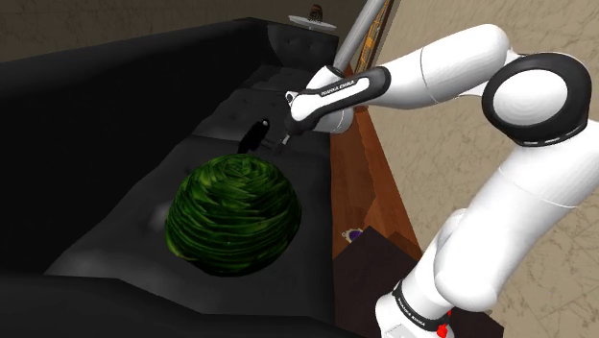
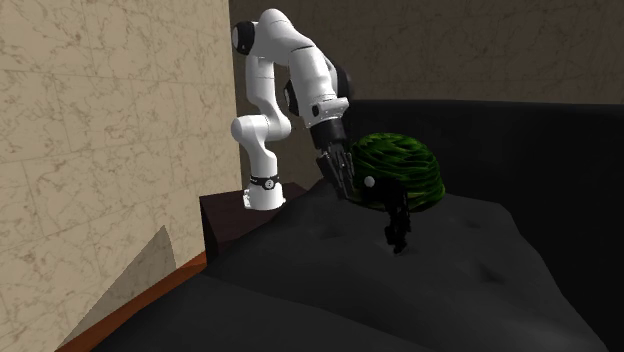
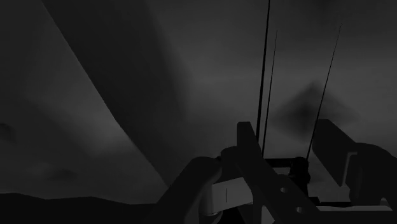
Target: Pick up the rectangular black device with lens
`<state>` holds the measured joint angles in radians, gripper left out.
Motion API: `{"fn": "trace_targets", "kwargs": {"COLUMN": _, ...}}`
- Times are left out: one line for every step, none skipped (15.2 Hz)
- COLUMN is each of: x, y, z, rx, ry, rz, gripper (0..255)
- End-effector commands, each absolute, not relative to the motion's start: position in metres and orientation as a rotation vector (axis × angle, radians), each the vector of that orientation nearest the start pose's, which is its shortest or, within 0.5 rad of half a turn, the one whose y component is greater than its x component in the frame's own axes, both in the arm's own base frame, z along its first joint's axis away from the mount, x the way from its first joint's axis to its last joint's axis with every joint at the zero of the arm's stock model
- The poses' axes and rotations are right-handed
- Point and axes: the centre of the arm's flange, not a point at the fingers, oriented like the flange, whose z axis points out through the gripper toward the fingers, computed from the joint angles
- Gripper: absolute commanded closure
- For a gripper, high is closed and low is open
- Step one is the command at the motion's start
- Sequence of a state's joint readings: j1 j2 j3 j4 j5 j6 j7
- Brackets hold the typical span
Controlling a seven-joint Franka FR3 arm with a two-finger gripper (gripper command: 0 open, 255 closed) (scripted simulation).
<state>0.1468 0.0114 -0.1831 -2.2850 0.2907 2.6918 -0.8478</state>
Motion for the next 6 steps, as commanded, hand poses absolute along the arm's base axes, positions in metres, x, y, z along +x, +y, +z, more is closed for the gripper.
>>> {"fn": "trace_targets", "kwargs": {"x": 0.549, "y": -0.029, "z": 0.401, "rx": -2.954, "ry": -0.873, "rz": -0.672, "gripper": 255}}
{"fn": "trace_targets", "kwargs": {"x": 0.549, "y": -0.029, "z": 0.406, "rx": -2.954, "ry": -0.873, "rz": -0.672, "gripper": 255}}
{"fn": "trace_targets", "kwargs": {"x": 0.549, "y": -0.029, "z": 0.411, "rx": -2.954, "ry": -0.873, "rz": -0.672, "gripper": 255}}
{"fn": "trace_targets", "kwargs": {"x": 0.549, "y": -0.029, "z": 0.416, "rx": -2.954, "ry": -0.873, "rz": -0.672, "gripper": 255}}
{"fn": "trace_targets", "kwargs": {"x": 0.549, "y": -0.029, "z": 0.417, "rx": -2.954, "ry": -0.873, "rz": -0.672, "gripper": 255}}
{"fn": "trace_targets", "kwargs": {"x": 0.549, "y": -0.029, "z": 0.417, "rx": -2.954, "ry": -0.873, "rz": -0.672, "gripper": 255}}
